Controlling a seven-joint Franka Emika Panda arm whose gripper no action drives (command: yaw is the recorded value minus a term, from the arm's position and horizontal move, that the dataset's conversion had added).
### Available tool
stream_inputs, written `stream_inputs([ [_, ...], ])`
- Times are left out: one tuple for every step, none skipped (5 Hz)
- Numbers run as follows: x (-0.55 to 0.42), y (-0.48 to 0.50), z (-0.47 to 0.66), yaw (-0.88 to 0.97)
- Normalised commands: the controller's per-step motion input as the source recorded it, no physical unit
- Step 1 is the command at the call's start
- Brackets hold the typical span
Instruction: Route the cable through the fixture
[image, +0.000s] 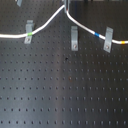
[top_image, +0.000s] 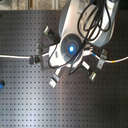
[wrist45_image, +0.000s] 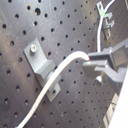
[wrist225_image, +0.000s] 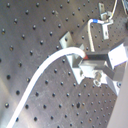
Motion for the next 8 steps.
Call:
stream_inputs([
  [-0.023, -0.003, 0.01, 0.00],
  [0.038, 0.007, 0.15, 0.62],
  [0.002, 0.001, 0.19, 0.89],
  [0.002, 0.001, 0.19, 0.89],
  [0.006, -0.012, 0.21, 0.87],
  [-0.027, -0.092, 0.33, 0.60],
  [-0.079, -0.134, 0.33, 0.33],
  [0.000, 0.000, 0.02, 0.00],
])
